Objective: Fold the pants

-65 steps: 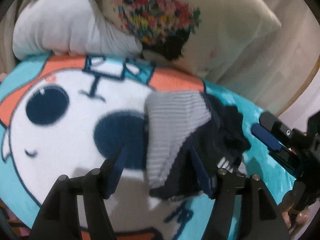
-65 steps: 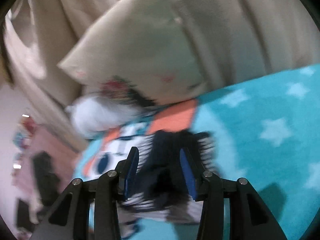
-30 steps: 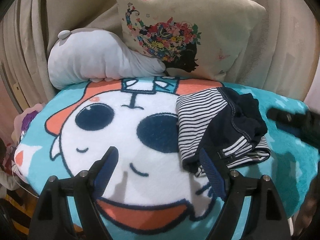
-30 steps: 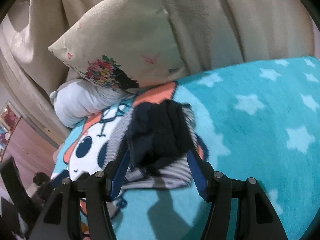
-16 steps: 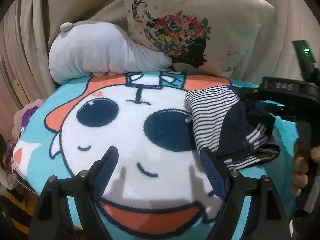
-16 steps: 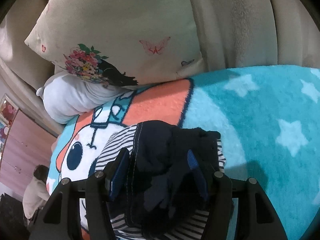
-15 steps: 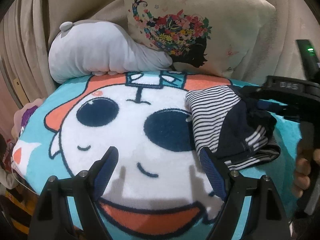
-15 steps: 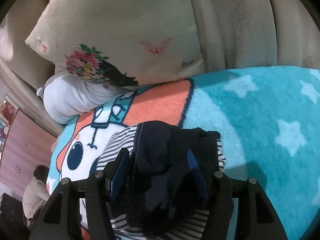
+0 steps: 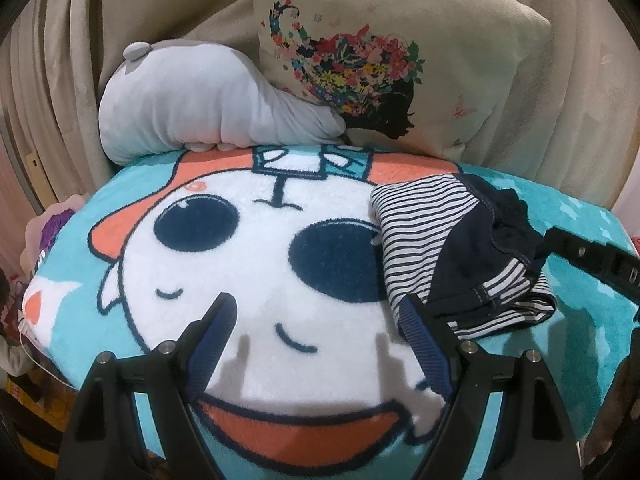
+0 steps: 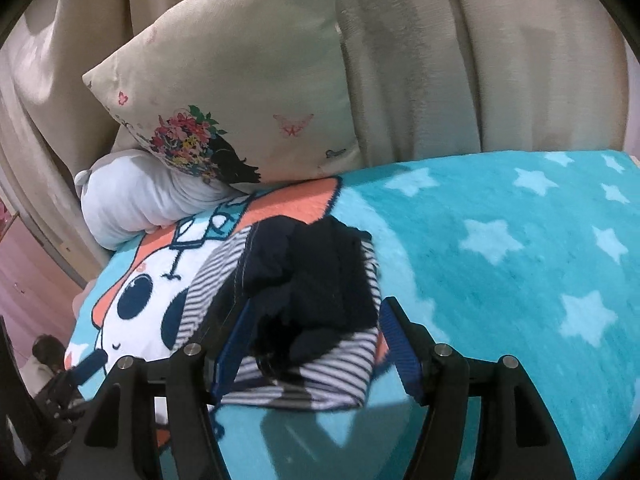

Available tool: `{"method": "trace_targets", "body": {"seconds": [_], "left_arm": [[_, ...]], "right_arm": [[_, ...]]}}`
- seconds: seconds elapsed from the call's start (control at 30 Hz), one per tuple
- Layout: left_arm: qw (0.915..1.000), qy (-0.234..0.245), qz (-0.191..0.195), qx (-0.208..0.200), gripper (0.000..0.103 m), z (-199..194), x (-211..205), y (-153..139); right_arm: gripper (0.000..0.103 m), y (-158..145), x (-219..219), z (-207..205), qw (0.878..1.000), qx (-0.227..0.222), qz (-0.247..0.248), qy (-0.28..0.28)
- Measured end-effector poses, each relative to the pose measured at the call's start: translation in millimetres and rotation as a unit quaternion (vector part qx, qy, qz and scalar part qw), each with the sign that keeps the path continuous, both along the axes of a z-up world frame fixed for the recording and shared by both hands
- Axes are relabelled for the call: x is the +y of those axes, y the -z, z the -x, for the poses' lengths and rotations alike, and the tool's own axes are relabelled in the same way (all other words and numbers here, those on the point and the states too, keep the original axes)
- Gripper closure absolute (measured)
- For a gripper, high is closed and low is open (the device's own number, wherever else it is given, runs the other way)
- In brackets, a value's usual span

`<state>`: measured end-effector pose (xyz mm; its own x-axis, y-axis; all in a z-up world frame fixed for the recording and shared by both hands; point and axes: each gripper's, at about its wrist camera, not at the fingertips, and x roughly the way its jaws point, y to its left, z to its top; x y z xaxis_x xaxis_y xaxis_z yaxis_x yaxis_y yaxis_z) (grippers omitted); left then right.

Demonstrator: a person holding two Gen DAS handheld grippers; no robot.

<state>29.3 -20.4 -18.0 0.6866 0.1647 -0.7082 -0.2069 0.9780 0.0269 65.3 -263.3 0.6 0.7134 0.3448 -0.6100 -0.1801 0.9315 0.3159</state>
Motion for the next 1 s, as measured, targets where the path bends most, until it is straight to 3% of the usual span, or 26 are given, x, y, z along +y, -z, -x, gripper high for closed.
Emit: {"method": "trace_targets", "body": {"seconds": [0.37, 1.0], "left_arm": [[0.9992, 0.002, 0.003, -0.039, 0.014, 16.7, -8.5, -16.3], [0.9978, 0.018, 0.012, -0.063, 0.012, 27.4, -18.0, -26.2]], "right_arm": [[0.03, 0.8, 10.3, 31.0, 0.997, -0.036, 0.07, 0.007], [0.027, 2.8, 15.5, 50.4, 0.994, -0.047, 0.094, -0.002]]}}
